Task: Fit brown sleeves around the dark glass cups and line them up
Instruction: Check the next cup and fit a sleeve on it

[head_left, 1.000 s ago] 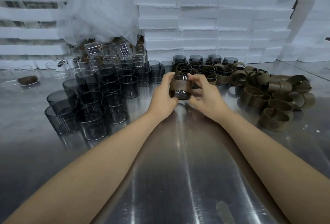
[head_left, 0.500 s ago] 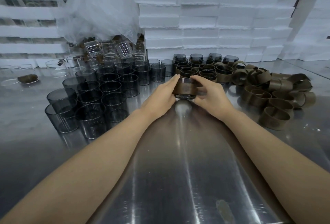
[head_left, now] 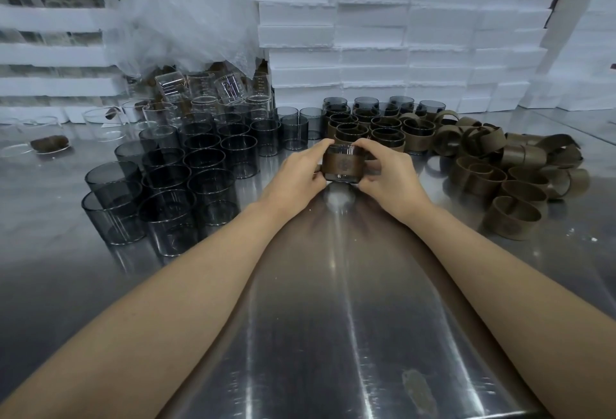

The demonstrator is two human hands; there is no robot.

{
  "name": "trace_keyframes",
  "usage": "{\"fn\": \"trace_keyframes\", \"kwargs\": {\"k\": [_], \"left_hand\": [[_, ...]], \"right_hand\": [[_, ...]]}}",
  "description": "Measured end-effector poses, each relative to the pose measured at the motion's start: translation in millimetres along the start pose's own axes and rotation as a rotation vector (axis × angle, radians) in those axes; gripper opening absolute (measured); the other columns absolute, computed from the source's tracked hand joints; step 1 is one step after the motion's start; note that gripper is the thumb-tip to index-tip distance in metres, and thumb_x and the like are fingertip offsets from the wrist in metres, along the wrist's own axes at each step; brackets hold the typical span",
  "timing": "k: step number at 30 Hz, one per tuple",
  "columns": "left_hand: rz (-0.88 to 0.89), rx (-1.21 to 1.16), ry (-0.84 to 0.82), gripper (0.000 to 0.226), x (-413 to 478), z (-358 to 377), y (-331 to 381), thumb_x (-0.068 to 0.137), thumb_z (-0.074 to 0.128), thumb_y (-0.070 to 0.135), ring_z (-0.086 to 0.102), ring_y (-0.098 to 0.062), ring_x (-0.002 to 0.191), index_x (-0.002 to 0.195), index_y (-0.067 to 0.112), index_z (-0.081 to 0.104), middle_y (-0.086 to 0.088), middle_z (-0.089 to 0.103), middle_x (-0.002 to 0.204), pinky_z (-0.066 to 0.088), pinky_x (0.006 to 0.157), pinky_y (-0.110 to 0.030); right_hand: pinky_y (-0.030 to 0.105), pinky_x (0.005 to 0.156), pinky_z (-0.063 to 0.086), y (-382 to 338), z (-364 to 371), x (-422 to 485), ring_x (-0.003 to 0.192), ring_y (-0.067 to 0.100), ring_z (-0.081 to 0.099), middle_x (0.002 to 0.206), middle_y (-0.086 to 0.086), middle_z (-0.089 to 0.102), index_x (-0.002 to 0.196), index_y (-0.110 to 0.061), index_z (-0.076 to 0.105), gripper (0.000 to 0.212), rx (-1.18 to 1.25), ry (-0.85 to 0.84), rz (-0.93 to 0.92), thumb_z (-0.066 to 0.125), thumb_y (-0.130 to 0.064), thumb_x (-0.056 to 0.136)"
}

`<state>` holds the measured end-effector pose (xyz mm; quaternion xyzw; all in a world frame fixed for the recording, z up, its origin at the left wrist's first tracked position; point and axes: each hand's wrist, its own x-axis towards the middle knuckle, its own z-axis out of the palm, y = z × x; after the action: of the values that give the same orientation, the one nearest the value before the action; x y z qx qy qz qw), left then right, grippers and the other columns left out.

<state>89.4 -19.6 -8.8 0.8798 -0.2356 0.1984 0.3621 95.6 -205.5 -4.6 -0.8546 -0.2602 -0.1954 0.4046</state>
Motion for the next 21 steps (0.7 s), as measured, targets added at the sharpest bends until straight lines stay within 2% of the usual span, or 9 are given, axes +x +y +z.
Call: {"fn": "trace_keyframes", "kwargs": {"k": [4,7,15,19,21], "left_hand": [[0.017,0.016,0.005,0.048,-0.4,-0.1,0.2,0.083,0.059,-0.005,0.069,-0.024,0.092,0.128,0.012,0.054,0.000,0.064,0.105,0.054,0.083,-0.045],[0.015,0.021,0.010,0.047,0.2,0.4,-0.1,0.084,0.059,-0.005,0.070,-0.026,0.090,0.127,0.012,0.054,-0.004,0.066,0.104,0.054,0.081,-0.046],[0.008,0.008,0.016,0.047,0.1,1.7,-1.0,0.083,0.059,-0.006,0.071,-0.021,0.090,0.127,0.013,0.055,0.002,0.062,0.101,0.055,0.081,-0.044],[-0.033,-0.012,0.003,0.054,1.3,3.3,-2.7,0.083,0.058,-0.006,0.071,-0.025,0.092,0.133,0.015,0.051,-0.007,0.067,0.112,0.056,0.083,-0.044],[-0.057,-0.018,0.003,0.059,1.3,3.5,-3.3,0.084,0.058,-0.004,0.069,-0.028,0.098,0.138,0.015,0.044,-0.012,0.064,0.124,0.055,0.087,-0.045]], "right_hand": [[0.012,0.078,0.050,2.8,1.8,0.9,0.097,0.020,0.068,0.109,0.005,0.064,0.121,-0.011,0.059,0.054,0.001,0.012,0.028,0.060,0.017,0.074],[0.007,0.078,0.048,3.9,2.2,1.3,0.098,0.020,0.067,0.110,0.006,0.063,0.121,-0.011,0.058,0.054,0.007,0.020,0.032,0.061,0.017,0.075],[0.010,0.082,0.049,4.7,2.3,1.7,0.101,0.022,0.067,0.113,0.010,0.064,0.121,-0.009,0.058,0.052,-0.015,0.024,0.032,0.064,0.015,0.076],[0.005,0.079,0.046,4.0,1.9,2.4,0.101,0.021,0.067,0.112,0.011,0.064,0.121,-0.009,0.058,0.053,-0.017,0.032,0.047,0.062,0.017,0.075],[0.007,0.080,0.048,3.4,2.1,2.5,0.101,0.022,0.067,0.113,0.011,0.064,0.122,-0.008,0.057,0.053,-0.019,0.032,0.053,0.062,0.017,0.075]]}}
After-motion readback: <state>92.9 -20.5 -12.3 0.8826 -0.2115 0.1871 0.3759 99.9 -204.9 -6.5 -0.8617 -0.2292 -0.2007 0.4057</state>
